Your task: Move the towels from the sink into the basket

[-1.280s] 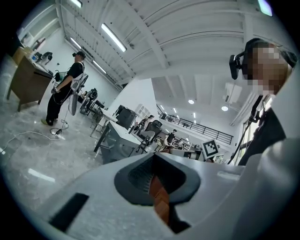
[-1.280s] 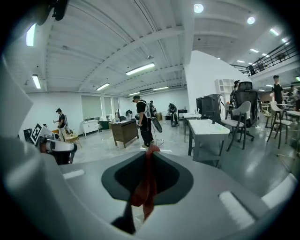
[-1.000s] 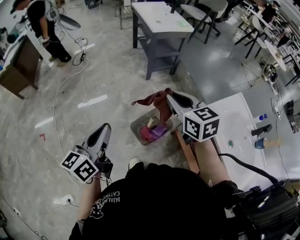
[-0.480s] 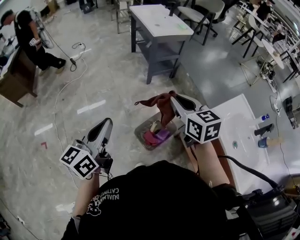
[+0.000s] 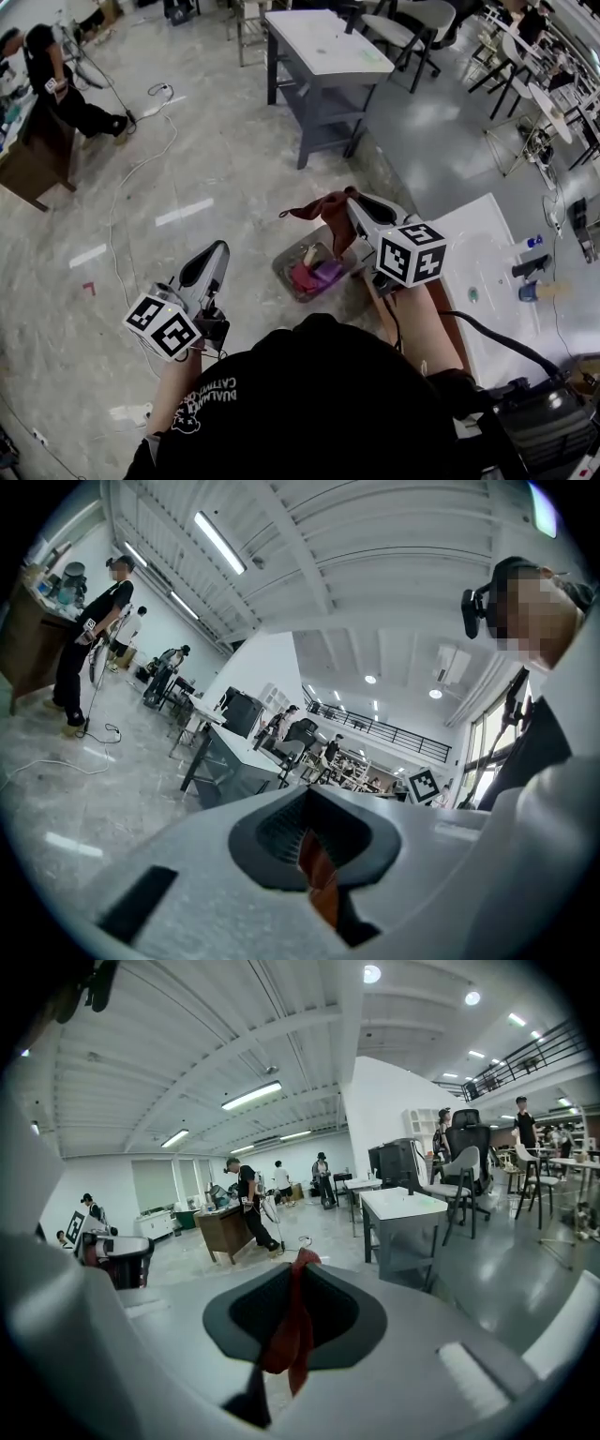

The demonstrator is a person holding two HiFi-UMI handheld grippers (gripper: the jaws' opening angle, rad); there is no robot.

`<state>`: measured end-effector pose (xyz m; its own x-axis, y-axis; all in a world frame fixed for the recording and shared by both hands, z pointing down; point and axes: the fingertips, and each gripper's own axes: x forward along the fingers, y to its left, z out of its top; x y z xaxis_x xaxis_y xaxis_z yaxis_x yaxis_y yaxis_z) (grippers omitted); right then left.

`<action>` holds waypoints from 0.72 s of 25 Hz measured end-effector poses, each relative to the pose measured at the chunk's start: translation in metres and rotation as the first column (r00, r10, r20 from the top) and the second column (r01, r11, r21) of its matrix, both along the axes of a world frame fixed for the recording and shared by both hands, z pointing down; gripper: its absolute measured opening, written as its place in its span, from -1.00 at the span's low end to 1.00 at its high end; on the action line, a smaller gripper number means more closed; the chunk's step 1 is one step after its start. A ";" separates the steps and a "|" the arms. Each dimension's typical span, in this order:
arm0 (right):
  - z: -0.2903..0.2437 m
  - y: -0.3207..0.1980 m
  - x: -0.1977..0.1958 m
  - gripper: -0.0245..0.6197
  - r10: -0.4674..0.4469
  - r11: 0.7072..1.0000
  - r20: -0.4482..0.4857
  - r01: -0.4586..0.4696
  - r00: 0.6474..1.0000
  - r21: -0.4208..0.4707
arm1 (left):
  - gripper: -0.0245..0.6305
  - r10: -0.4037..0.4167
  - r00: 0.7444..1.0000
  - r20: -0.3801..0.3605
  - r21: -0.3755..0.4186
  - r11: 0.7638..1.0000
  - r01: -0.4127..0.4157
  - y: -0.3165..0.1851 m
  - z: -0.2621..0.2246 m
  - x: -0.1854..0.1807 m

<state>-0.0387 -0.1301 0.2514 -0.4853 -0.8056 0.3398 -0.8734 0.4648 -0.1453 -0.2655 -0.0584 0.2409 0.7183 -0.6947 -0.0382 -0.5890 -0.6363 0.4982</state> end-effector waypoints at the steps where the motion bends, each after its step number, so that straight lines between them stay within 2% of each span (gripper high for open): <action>1: 0.002 -0.002 -0.001 -0.76 -0.002 1.000 -0.004 0.002 1.000 -0.005 | -0.92 0.001 1.000 0.000 -0.002 1.000 -0.001 -0.002 0.001 0.000; 8: 0.024 -0.022 0.009 -0.76 -0.029 0.997 -0.020 0.028 0.999 -0.073 | -0.92 0.009 1.000 0.023 -0.049 0.999 -0.008 -0.021 0.017 0.022; 12: 0.046 -0.043 0.014 -0.76 -0.069 0.991 -0.024 0.065 0.997 -0.121 | -0.92 -0.057 0.995 0.085 -0.083 0.995 0.064 -0.038 0.037 0.026; 14: 0.059 -0.056 0.016 -0.76 -0.088 0.985 -0.012 0.085 0.996 -0.149 | -0.92 -0.089 0.992 0.090 -0.123 0.987 0.099 -0.045 0.051 0.028; 18: 0.100 -0.083 0.024 -0.76 -0.117 0.965 0.021 0.119 0.993 -0.235 | -0.92 -0.098 0.990 0.105 -0.195 0.974 0.117 -0.065 0.083 0.045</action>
<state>-0.0151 -0.2132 0.3515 -0.5754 -0.6402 0.5091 -0.8128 0.5168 -0.2688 -0.2205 -0.1233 0.3240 0.6327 -0.7547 0.1736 -0.6989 -0.4600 0.5477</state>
